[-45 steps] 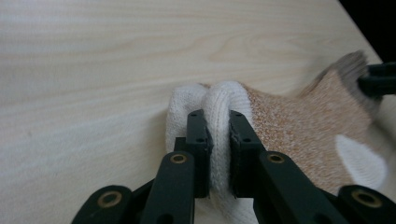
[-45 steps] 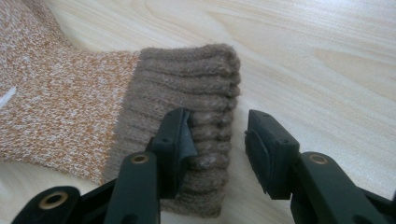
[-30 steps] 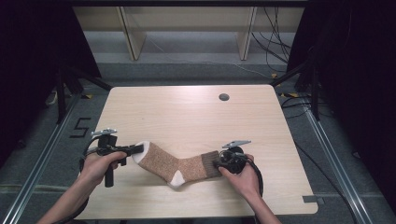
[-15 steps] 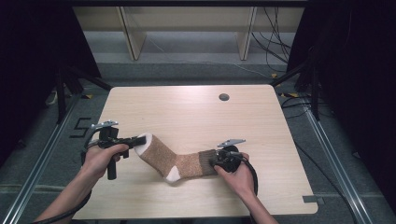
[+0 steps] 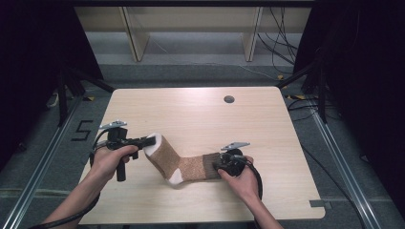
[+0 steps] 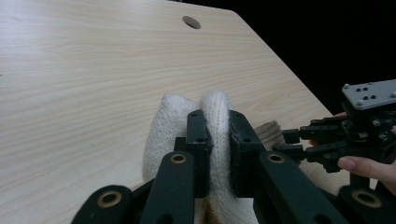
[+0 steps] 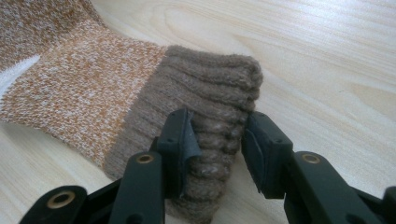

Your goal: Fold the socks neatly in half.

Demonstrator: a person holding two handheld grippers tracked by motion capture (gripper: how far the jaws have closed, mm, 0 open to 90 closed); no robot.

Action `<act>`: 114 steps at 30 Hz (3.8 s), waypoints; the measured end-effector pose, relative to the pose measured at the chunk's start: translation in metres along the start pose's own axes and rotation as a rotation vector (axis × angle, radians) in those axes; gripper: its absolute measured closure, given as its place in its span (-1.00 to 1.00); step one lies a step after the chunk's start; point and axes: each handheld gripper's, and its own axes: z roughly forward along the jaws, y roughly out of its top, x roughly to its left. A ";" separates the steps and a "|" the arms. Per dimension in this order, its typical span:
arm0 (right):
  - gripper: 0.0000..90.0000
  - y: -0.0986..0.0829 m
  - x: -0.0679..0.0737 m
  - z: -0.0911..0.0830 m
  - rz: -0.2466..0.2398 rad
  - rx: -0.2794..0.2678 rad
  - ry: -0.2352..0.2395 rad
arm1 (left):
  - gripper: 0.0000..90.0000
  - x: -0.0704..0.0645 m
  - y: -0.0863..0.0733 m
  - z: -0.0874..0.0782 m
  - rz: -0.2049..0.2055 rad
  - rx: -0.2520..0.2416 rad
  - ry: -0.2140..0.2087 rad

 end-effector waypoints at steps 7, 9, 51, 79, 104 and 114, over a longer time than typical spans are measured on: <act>0.37 0.000 0.001 0.000 0.001 -0.001 0.004 | 0.79 -0.012 0.003 0.008 0.017 -0.006 -0.023; 0.37 0.000 0.003 0.000 0.023 0.004 -0.001 | 0.78 -0.017 0.004 0.011 0.022 -0.004 -0.031; 0.38 0.012 0.004 -0.021 0.064 -0.051 0.021 | 0.78 -0.052 0.002 0.061 0.136 0.037 -0.040; 0.69 0.003 0.003 -0.011 0.083 0.031 0.044 | 0.78 -0.078 -0.021 0.105 0.210 0.088 -0.034; 0.60 0.019 -0.009 -0.027 0.051 -0.065 0.047 | 0.77 -0.092 -0.052 0.140 0.294 0.147 0.007; 0.62 0.060 -0.003 -0.030 0.066 -0.099 0.070 | 0.76 -0.094 -0.053 0.143 0.321 0.157 0.014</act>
